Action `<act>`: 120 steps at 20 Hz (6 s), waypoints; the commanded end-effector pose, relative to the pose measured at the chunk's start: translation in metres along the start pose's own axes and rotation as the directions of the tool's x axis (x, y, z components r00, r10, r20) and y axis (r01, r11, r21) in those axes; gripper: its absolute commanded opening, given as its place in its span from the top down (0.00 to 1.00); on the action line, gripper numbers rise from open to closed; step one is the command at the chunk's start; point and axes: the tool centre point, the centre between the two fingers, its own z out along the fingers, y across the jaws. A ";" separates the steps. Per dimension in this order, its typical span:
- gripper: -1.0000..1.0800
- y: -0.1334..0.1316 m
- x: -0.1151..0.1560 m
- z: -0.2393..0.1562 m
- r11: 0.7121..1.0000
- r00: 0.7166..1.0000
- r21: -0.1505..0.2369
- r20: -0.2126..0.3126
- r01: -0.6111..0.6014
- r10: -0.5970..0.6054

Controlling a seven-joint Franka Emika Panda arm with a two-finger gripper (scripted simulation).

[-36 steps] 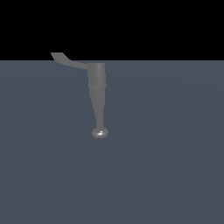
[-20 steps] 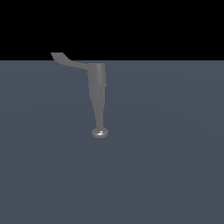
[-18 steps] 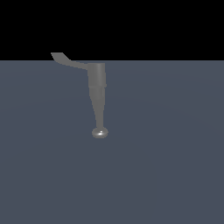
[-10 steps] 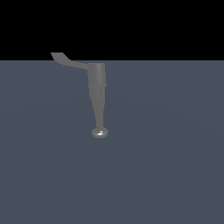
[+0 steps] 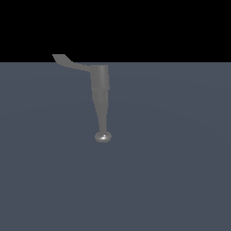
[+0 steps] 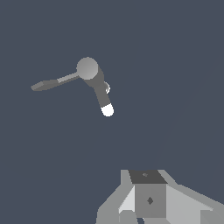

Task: Turn on the faucet by rotating a designated handle.

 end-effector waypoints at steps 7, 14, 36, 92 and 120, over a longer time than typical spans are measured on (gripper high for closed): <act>1.00 -0.027 0.032 0.019 0.984 0.984 0.014 0.016 -0.180 0.180; 1.00 -0.051 0.056 0.038 0.945 0.945 0.014 0.027 -0.326 0.326; 1.00 -0.131 0.117 0.117 0.686 0.686 -0.017 0.007 -0.728 0.728; 1.00 -0.158 0.076 0.187 0.400 0.399 -0.002 -0.066 -0.917 0.915; 1.00 -0.074 0.039 0.182 0.400 0.399 -0.002 -0.066 -0.917 0.915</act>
